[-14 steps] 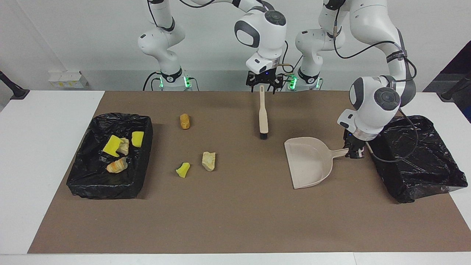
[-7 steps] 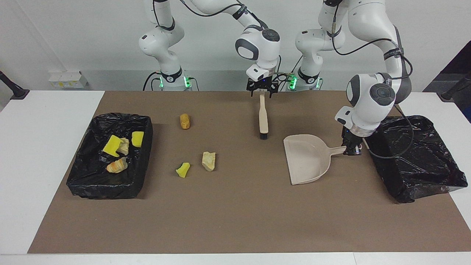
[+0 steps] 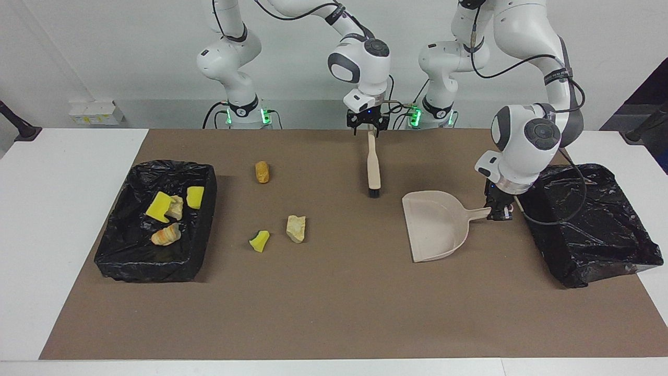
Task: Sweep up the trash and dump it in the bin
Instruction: 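Grasp the brush handle with the right gripper and lift it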
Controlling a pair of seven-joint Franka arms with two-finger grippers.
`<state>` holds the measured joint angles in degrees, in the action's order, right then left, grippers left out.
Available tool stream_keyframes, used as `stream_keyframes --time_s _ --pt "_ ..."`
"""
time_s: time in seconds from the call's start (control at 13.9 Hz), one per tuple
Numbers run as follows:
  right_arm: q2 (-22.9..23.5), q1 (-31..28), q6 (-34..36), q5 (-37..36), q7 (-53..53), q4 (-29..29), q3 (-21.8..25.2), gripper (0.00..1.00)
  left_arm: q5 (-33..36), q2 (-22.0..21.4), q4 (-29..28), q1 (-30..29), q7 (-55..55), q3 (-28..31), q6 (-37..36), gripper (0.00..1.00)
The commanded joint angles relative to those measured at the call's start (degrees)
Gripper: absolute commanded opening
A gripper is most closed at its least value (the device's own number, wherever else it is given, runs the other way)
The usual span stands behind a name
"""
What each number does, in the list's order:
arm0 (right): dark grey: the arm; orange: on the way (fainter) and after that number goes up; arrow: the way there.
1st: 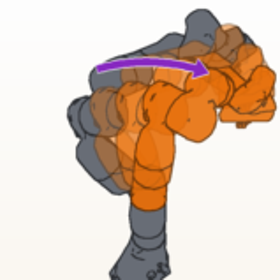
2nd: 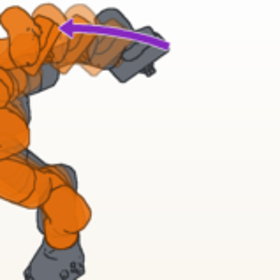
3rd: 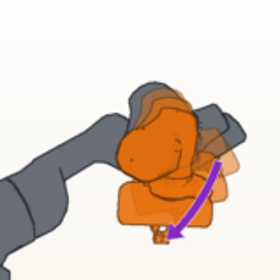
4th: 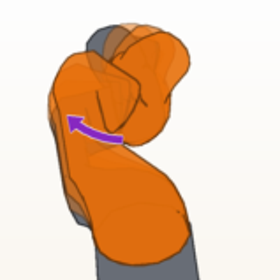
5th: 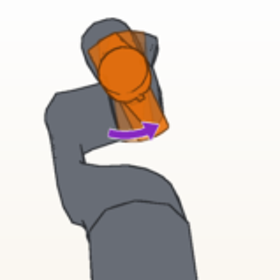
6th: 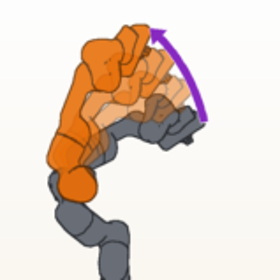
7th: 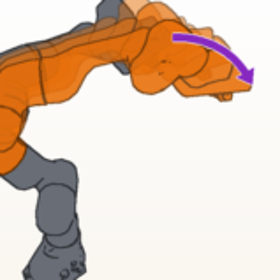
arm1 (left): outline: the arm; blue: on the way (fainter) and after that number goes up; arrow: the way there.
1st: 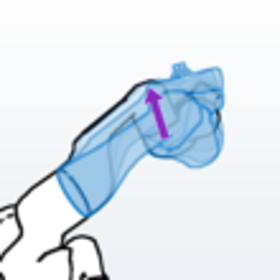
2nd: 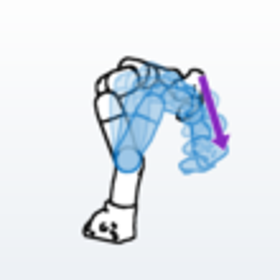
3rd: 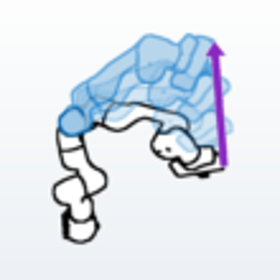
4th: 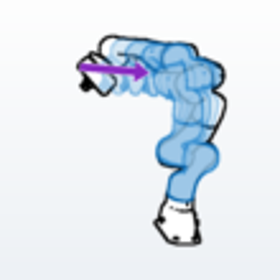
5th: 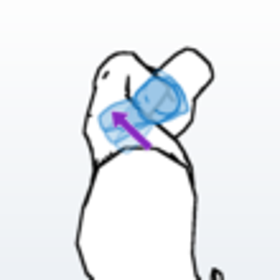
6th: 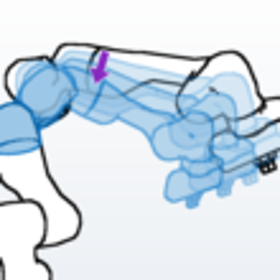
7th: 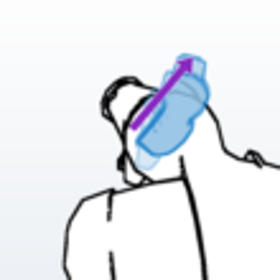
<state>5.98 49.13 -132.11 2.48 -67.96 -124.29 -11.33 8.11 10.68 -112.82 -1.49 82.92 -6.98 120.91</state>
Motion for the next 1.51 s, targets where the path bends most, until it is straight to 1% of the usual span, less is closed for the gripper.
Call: stream_keyframes --time_s 0.0,0.14,0.36,0.43,0.58,0.72,0.79,0.86,1.01,1.08,1.22,1.37,1.44 --pt "0.0 0.0 -3.7 2.9 1.6 -1.7 0.3 0.78 1.5 -1.7 -2.3 0.3 0.8 0.2 1.3 0.0" --pt "0.2 -0.1 -3.9 3.3 1.9 -1.7 0.2 0.73 1.5 -1.8 -2.3 0.3 0.8 0.2 1.3 0.0" --pt "0.3 -0.3 -5.4 4.8 4.1 -2.0 0.3 0.72 1.5 -1.8 -2.3 0.3 0.8 0.2 1.3 0.0" --pt "0.3 -0.3 -5.4 5.9 4.2 -2.0 0.3 0.69 1.5 -1.8 -2.3 0.3 0.8 0.2 1.3 0.0" --pt "0.3 -0.3 -5.7 6.0 4.2 -2.0 0.3 0.56 1.5 -1.8 -2.3 0.2 0.8 0.2 1.3 0.0" --pt "0.3 -0.6 -5.7 6.4 5.1 -2.4 0.3 0.31 1.4 -1.8 -2.3 0.0 0.8 0.2 1.3 0.0" --pt "0.3 -0.8 -5.7 6.3 5.5 -2.7 0.3 0.23 1.4 -1.8 -2.3 0.0 0.8 0.2 1.3 0.0" --pt "0.3 -0.9 -5.8 6.4 5.5 -2.8 0.3 0.2 1.4 -1.8 -2.3 0.0 0.8 0.2 1.3 0.0" --pt "0.5 -1.0 -6.3 6.4 5.5 -2.5 0.3 0.05 1.4 -1.7 -2.3 -0.1 0.7 0.2 1.3 0.0" --pt "0.8 -1.0 -6.8 6.3 5.8 -2.4 0.4 0.0 1.4 -1.7 -2.2 -0.2 0.5 0.2 1.4 0.0" --pt "1.0 -1.9 -6.5 6.0 6.3 -2.1 0.7 0.0 1.3 -1.4 -1.5 0.0 0.1 0.2 1.3 0.0" --pt "-0.7 -5.0 -5.0 5.1 6.8 -2.1 0.8 0.0 1.2 -1.2 -0.7 0.6 -0.2 0.2 0.8 0.0" --pt "-2.0 -6.6 -2.7 4.7 8.1 -2.0 0.8 0.0 1.2 -1.5 -0.6 0.7 -1.3 -0.1 0.6 0.0"
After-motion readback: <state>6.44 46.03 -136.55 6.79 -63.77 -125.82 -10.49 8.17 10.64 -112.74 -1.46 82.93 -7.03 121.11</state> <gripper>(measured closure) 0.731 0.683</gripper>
